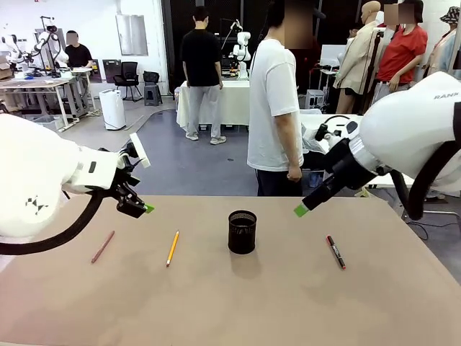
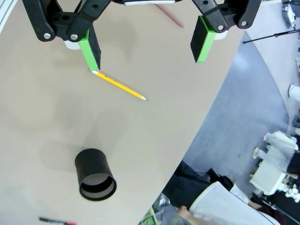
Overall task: Place the pens into the pen holder.
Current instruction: Pick up a writing instrument from the table and place it into the Pen holder.
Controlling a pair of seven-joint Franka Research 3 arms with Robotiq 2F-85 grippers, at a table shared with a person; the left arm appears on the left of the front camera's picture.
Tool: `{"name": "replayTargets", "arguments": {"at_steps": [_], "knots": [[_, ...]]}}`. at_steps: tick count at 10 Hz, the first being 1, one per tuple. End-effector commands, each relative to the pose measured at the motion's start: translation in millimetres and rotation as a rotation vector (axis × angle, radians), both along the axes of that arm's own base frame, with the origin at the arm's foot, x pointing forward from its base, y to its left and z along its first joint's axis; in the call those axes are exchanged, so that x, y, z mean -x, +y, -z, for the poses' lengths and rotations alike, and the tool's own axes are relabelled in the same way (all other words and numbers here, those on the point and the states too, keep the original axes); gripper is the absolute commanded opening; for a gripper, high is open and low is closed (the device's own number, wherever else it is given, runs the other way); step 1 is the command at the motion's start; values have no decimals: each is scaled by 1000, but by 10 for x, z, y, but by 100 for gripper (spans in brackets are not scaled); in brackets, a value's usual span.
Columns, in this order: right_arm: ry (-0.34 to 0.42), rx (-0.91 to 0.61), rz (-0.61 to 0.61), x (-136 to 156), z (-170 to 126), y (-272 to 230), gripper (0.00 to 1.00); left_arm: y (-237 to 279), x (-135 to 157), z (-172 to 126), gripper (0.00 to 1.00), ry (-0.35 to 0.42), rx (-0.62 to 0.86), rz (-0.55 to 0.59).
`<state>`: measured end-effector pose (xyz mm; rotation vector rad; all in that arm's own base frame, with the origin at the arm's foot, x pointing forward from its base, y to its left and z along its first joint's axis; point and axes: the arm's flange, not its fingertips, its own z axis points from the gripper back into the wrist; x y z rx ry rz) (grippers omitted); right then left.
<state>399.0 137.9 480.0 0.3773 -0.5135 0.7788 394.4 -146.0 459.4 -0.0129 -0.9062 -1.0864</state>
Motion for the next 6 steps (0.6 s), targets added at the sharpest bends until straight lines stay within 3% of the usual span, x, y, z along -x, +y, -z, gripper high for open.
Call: {"name": "replayTargets", "arguments": {"at_steps": [1, 6], "knots": [[-19, -41, -17, -82, 57, -91, 100, -114, 15, 61, 100, 15, -14, -15], [0, 0, 0, 0, 0, 0, 100, -114, 15, 61, 100, 15, -14, -15]]}}
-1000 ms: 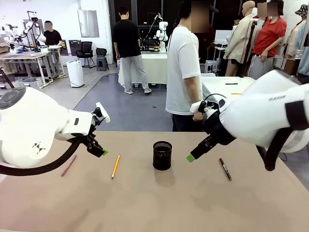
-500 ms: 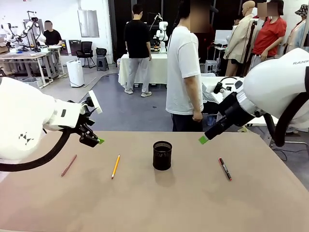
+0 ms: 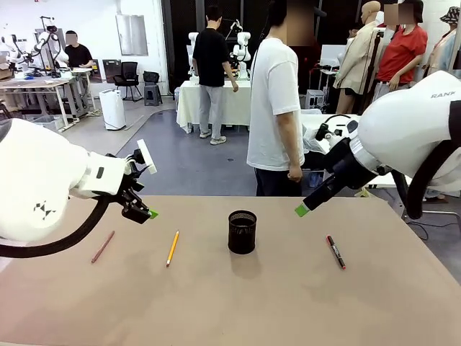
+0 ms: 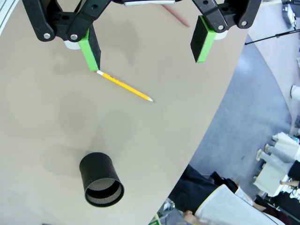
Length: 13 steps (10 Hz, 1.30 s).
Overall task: Place the pens into the pen holder.
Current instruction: Pick up a writing instrument from the table and place it into the Pen holder.
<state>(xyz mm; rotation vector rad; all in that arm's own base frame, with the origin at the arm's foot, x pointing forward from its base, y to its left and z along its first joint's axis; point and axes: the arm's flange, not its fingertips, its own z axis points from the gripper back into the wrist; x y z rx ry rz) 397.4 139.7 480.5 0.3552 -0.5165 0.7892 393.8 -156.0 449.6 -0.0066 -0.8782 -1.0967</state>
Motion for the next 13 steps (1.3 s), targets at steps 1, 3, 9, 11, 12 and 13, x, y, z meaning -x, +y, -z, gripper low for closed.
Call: {"name": "replayTargets", "arguments": {"at_steps": [1, 3, 9, 11, 12, 13], "knots": [[12, -20, 3, -16, 5, -19, 100, -14, 9, -37, 100, -3, 7, -18], [20, -28, -29, -57, -67, -58, 100, 74, -50, -86, 100, 118, 30, 40], [-11, -167, -158, -154, -497, -632, 100, 801, -325, -513, 100, 214, 240, 125], [-68, -116, -179, -276, -572, -828, 100, 915, -439, -657, 100, 219, 258, 133], [-100, -104, -187, -296, -607, -907, 100, 930, -491, -709, 100, 225, 252, 128], [-122, -100, -196, -322, -627, -955, 100, 913, -530, -742, 100, 226, 238, 136]]}}
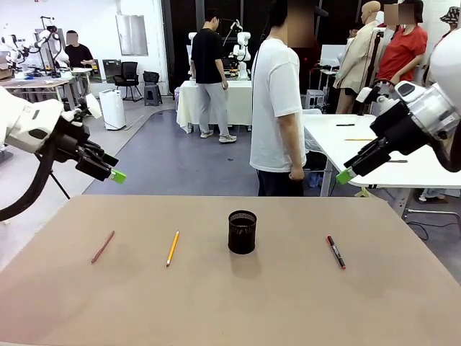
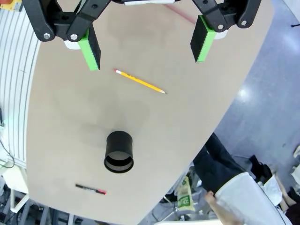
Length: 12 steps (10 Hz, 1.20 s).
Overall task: Place the pens into the pen holder.
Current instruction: Pick up a writing instrument from the table and place it into the Pen holder.
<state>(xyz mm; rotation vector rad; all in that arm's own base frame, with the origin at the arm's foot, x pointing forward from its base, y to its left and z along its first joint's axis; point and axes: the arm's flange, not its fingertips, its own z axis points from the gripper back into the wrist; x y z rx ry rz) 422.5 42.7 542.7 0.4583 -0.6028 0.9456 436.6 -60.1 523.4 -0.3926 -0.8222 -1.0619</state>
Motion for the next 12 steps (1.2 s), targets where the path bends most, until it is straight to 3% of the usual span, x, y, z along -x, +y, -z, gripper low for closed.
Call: {"name": "replayTargets", "arguments": {"at_steps": [1, 6, 12], "knots": [[-53, -24, -18, -79, -13, -14, 100, -45, -123, -53, 100, -8, -48, 21], [-81, -11, -20, -100, -184, -78, 100, 11, 14, -394, 100, -4, -107, -3], [-94, 4, -21, -68, -340, -74, 100, 37, 116, -559, 100, -23, -105, -16]]}}
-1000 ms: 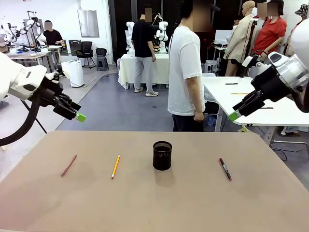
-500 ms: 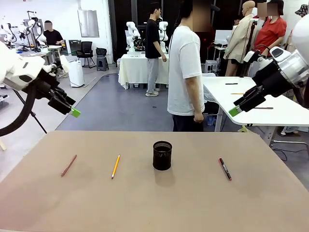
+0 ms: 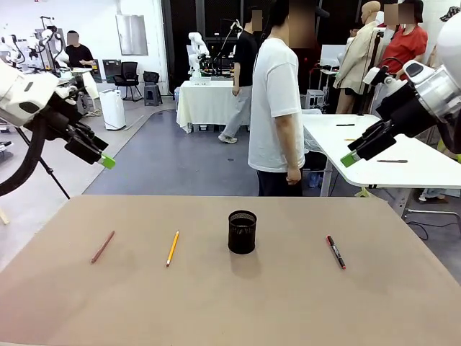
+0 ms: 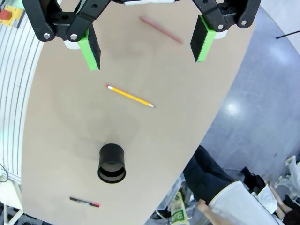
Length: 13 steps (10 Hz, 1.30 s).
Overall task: Place the pens into the pen holder.
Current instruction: Pick up a writing instrument from the table and place it into the Pen holder.
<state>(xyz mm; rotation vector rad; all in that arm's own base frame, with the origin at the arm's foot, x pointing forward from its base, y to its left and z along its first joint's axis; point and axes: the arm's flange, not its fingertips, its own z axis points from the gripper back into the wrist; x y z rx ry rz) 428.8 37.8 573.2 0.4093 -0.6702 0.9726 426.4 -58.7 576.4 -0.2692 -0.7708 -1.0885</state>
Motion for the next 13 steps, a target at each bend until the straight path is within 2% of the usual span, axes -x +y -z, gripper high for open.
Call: {"name": "replayTargets", "arguments": {"at_steps": [1, 2, 3, 13], "knots": [[-10, -9, -21, -17, -38, -20, 100, 25, 20, -35, 100, -11, 23, 8], [-1, -14, -53, -7, -17, -18, 100, 35, 11, -39, 100, -13, 25, 17], [0, 0, 1, 0, -2, -8, 100, 2, 8, -16, 100, -3, 3, -2], [0, 0, 1, 0, -2, -8, 100, 2, 8, -16, 100, -3, 3, -2]]}}
